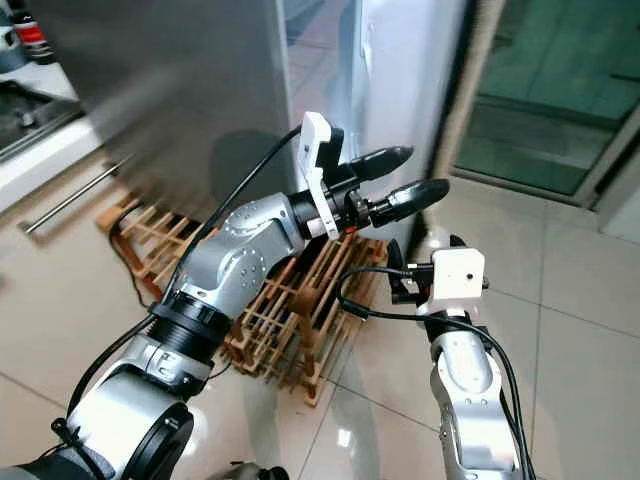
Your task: Restocking fridge
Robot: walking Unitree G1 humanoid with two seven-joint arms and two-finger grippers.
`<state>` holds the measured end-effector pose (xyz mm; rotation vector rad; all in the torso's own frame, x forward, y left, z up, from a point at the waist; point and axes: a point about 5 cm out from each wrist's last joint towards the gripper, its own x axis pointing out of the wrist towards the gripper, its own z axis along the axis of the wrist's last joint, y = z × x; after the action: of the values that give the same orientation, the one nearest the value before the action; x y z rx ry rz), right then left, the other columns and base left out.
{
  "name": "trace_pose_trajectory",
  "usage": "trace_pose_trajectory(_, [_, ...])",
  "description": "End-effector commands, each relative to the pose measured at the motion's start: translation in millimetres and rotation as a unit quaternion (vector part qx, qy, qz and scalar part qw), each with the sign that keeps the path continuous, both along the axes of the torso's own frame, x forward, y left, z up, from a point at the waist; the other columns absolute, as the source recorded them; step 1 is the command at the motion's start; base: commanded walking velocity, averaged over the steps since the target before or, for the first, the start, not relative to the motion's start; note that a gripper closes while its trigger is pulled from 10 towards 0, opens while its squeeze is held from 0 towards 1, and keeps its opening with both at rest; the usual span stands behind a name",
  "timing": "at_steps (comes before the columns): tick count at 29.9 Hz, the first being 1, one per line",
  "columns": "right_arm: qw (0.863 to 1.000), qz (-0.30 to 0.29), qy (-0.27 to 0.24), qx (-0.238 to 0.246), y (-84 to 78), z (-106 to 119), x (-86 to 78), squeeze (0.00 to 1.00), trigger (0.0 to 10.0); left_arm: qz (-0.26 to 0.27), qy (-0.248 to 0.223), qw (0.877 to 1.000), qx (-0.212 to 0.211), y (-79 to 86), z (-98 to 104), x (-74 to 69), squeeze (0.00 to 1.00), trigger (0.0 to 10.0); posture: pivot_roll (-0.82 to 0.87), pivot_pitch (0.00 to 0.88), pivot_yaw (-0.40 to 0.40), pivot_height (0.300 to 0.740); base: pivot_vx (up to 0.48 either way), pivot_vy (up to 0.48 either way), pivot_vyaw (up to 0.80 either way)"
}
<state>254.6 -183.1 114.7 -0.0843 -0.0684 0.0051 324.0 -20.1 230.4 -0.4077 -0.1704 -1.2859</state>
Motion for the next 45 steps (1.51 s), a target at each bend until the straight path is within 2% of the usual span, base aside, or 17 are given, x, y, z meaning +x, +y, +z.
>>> trace_pose_trajectory(1, [1.0,-0.001,0.002,0.004,0.6,-2,-1.8,0.0,10.0,-0.032,0.051,0.994,-0.093,-34.2,3,-22.2,0.0,10.0,-0.16,0.0,0.106,0.74,0.0,0.0,0.0])
trace_pose_trajectory(2, [1.0,0.001,0.002,0.005,2.0,-3,-1.6,0.0,10.0,-0.003,0.044,0.995,-0.089,-19.2,2,-16.3,0.0,10.0,-0.16,0.0,0.103,0.74,0.0,0.0,0.0])
trace_pose_trajectory(4, [1.0,0.002,0.003,0.006,3.1,-3,-1.5,0.0,10.0,0.012,0.039,0.996,-0.085,-8.7,2,-13.9,0.0,10.0,-0.15,0.0,0.102,0.74,0.0,0.0,0.0])
trace_pose_trajectory(8, [1.0,0.004,0.002,0.012,3.2,-3,2.1,0.0,10.0,0.179,0.05,0.982,-0.033,64.9,-24,1.4,0.0,10.0,-0.12,0.0,0.095,0.74,0.0,0.0,0.0])
trace_pose_trajectory(9, [1.0,0.004,0.002,0.012,3.2,-3,2.1,0.0,10.0,0.179,0.05,0.982,-0.033,64.9,-24,1.4,0.0,10.0,-0.12,0.0,0.095,0.74,0.0,0.0,0.0])
trace_pose_trajectory(11, [1.0,0.003,0.004,0.018,2.4,-3,5.6,0.0,10.0,0.262,0.067,0.963,-0.011,96.2,-39,5.9,0.0,10.0,-0.1,0.0,0.089,0.74,0.0,0.0,0.0])
trace_pose_trajectory(12, [1.0,0.004,0.003,0.022,2.5,-2,10.0,0.0,10.0,0.331,0.083,0.94,0.007,121.9,-52,8.5,0.0,10.0,-0.09,0.0,0.084,0.74,0.0,0.0,0.0])
trace_pose_trajectory(13, [1.0,0.004,0.003,0.022,2.5,-2,10.0,0.0,10.0,0.331,0.083,0.94,0.007,121.9,-52,8.5,0.0,10.0,-0.09,0.0,0.084,0.74,0.0,0.0,0.0])
trace_pose_trajectory(16, [0.999,0.005,-0.004,0.032,2.7,2,21.2,0.0,10.0,0.467,0.105,0.876,0.062,179.9,-83,0.8,0.0,10.0,-0.07,0.0,0.07,0.74,0.0,0.0,0.0])
trace_pose_trajectory(17, [0.999,0.005,-0.004,0.032,2.7,2,21.2,0.0,10.0,0.467,0.105,0.876,0.062,179.9,-83,0.8,0.0,10.0,-0.07,0.0,0.07,0.74,0.0,0.0,0.0])
trace_pose_trajectory(19, [0.999,0.008,-0.005,0.034,1.9,3,23.5,0.0,10.0,0.523,0.111,0.84,0.093,205.2,-94,-9.1,0.0,10.0,-0.06,0.0,0.062,0.74,0.0,0.0,0.0])
trace_pose_trajectory(20, [0.999,0.008,-0.005,0.034,1.9,3,23.5,0.0,10.0,0.523,0.111,0.84,0.093,205.2,-94,-9.1,0.0,10.0,-0.06,0.0,0.062,0.74,0.0,0.0,0.0])
trace_pose_trajectory(22, [0.998,0.016,0.0,0.053,2.0,2,24.2,0.0,10.0,0.575,0.116,0.801,0.123,228.0,-102,-23.8,0.0,10.0,-0.05,0.0,0.056,0.74,0.0,0.0,0.0])
trace_pose_trajectory(25, [0.998,0.025,0.002,0.066,4.1,1,24.5,0.0,10.0,0.587,0.11,0.792,0.125,232.6,-101,-30.4,0.0,10.0,-0.05,0.0,0.054,0.74,0.0,0.0,0.16])
trace_pose_trajectory(30, [0.997,0.043,0.004,0.066,14.3,-1,27.5,0.0,10.0,0.584,0.103,0.798,0.11,223.1,-94,-27.4,0.0,10.0,-0.04,0.0,0.05,0.74,0.0,0.0,0.54])
trace_pose_trajectory(39, [0.996,0.054,0.003,0.071,16.7,0,29.2,0.0,10.0,0.581,0.097,0.802,0.1,217.8,-91,-29.3,0.0,10.0,-0.05,0.0,0.055,0.74,0.0,0.0,0.52])
trace_pose_trajectory(45, [0.995,0.065,0.006,0.075,19.6,-1,28.7,0.0,10.0,0.597,0.102,0.789,0.106,219.1,-94,-32.1,0.0,10.0,-0.05,0.0,0.053,0.74,0.0,0.0,0.51])
